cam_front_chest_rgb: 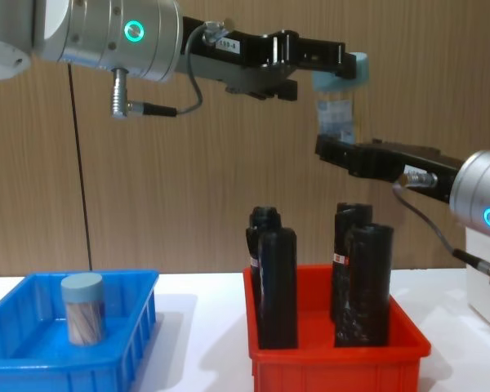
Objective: Pick the cotton swabs from the blue box and place them into the white box.
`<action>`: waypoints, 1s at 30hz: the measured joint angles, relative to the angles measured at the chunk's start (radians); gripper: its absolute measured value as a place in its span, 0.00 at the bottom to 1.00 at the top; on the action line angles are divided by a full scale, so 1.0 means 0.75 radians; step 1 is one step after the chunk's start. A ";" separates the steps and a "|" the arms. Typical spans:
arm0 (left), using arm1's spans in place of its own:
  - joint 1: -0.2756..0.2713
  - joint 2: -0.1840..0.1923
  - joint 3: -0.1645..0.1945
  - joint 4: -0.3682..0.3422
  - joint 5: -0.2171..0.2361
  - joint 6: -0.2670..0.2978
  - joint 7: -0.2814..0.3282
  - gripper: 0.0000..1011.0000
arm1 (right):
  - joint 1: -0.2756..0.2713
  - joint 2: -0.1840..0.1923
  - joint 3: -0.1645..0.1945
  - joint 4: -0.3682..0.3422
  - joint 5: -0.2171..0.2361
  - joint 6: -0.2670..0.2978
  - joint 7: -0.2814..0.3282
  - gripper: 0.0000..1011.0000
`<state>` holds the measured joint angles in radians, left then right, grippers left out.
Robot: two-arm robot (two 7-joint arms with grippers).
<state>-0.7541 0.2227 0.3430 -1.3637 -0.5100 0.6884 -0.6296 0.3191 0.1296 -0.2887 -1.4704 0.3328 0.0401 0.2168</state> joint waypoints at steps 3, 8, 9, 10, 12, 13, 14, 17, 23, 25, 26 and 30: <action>0.000 0.000 0.000 0.000 0.000 0.000 0.000 0.99 | 0.001 -0.001 0.002 0.013 0.000 -0.020 -0.005 0.66; 0.000 0.000 0.000 0.000 0.000 0.000 0.000 0.99 | 0.000 0.000 0.008 0.029 0.001 -0.056 -0.018 0.66; 0.000 0.000 0.000 0.000 0.000 0.000 0.000 0.99 | 0.000 0.000 0.009 0.031 0.002 -0.061 -0.020 0.66; 0.000 0.000 0.000 0.000 0.000 0.000 0.000 0.99 | -0.001 0.001 0.010 0.033 0.003 -0.066 -0.023 0.66; 0.000 0.000 0.000 0.000 0.000 0.000 0.000 0.99 | -0.003 0.002 0.014 0.037 0.011 -0.082 -0.029 0.66; 0.000 0.000 0.000 0.000 0.000 0.000 0.000 0.99 | -0.004 0.004 0.015 0.038 0.012 -0.087 -0.032 0.66; 0.000 0.000 0.000 0.000 0.000 0.000 0.000 0.99 | -0.007 0.006 0.019 0.040 0.015 -0.096 -0.037 0.66; 0.000 0.000 0.000 0.000 0.000 0.000 0.000 0.99 | -0.010 0.010 0.024 0.043 0.023 -0.109 -0.045 0.66; 0.000 0.000 0.000 0.000 0.000 0.000 0.000 0.99 | -0.022 0.024 0.043 0.049 0.043 -0.140 -0.066 0.66; 0.000 0.000 0.000 0.000 0.000 0.000 0.000 0.99 | -0.024 0.029 0.049 0.051 0.048 -0.148 -0.073 0.66; 0.000 0.000 0.000 0.000 0.000 0.000 0.000 0.99 | -0.024 0.029 0.049 0.051 0.048 -0.148 -0.073 0.66; 0.000 0.000 0.000 0.000 0.000 0.000 0.000 0.99 | -0.027 0.038 0.061 0.057 0.055 -0.159 -0.086 0.66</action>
<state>-0.7541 0.2227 0.3430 -1.3637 -0.5099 0.6885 -0.6297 0.2987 0.1580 -0.2427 -1.4277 0.3737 -0.0795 0.1519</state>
